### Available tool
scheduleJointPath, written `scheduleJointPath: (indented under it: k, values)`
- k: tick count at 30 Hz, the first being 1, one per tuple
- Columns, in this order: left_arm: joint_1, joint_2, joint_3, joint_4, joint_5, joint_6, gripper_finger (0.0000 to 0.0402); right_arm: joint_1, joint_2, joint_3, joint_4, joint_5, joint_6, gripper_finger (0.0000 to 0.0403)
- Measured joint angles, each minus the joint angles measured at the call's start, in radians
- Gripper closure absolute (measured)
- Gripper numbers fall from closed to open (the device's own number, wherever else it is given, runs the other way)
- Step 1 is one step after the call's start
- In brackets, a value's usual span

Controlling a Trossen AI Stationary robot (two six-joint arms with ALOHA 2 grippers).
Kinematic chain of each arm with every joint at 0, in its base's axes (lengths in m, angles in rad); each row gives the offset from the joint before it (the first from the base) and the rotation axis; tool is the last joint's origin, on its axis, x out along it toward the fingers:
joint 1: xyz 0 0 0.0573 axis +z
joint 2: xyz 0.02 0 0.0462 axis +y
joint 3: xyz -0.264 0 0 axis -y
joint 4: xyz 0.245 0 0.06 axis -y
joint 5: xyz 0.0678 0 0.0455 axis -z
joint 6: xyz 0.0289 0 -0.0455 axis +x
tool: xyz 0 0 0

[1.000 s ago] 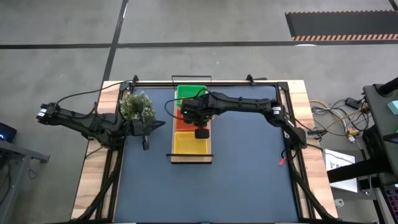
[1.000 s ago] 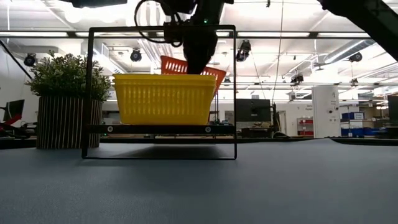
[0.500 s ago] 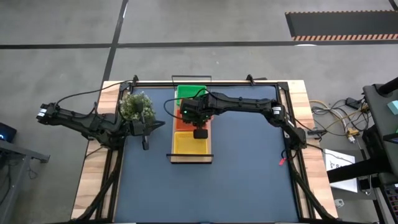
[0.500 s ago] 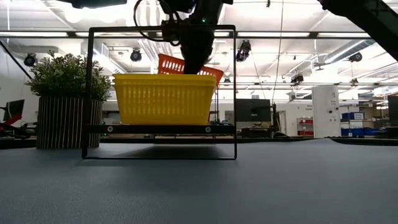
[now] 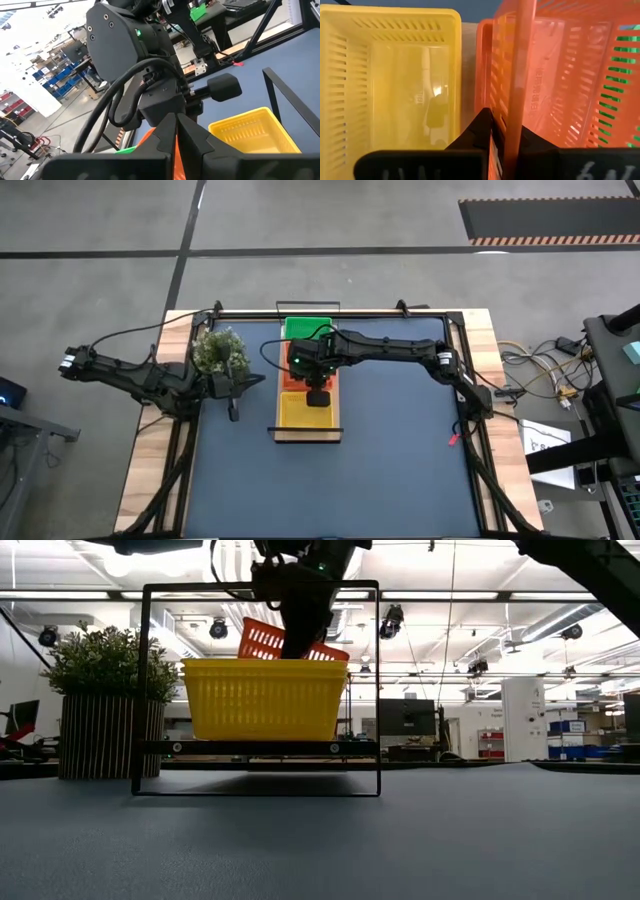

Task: Stack baskets on shelf by color
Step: Stack the orange bin on the orange bin on the shelf

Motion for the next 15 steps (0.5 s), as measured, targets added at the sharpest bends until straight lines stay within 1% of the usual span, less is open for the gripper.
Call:
scheduleJointPath:
  k: [6, 11, 15]
  values:
    - [0.000, -0.003, -0.001, 0.001, 0.000, 0.000, 0.0402, 0.000, 0.000, -0.003, 0.005, 0.000, 0.002, 0.0394]
    - [0.000, -0.003, -0.003, 0.000, 0.000, 0.000, 0.0402, 0.000, 0.000, -0.003, 0.013, 0.004, 0.039, 0.0394]
    - [0.000, -0.004, -0.003, 0.000, 0.000, 0.000, 0.0402, -0.002, 0.000, -0.003, 0.013, 0.008, 0.044, 0.0383]
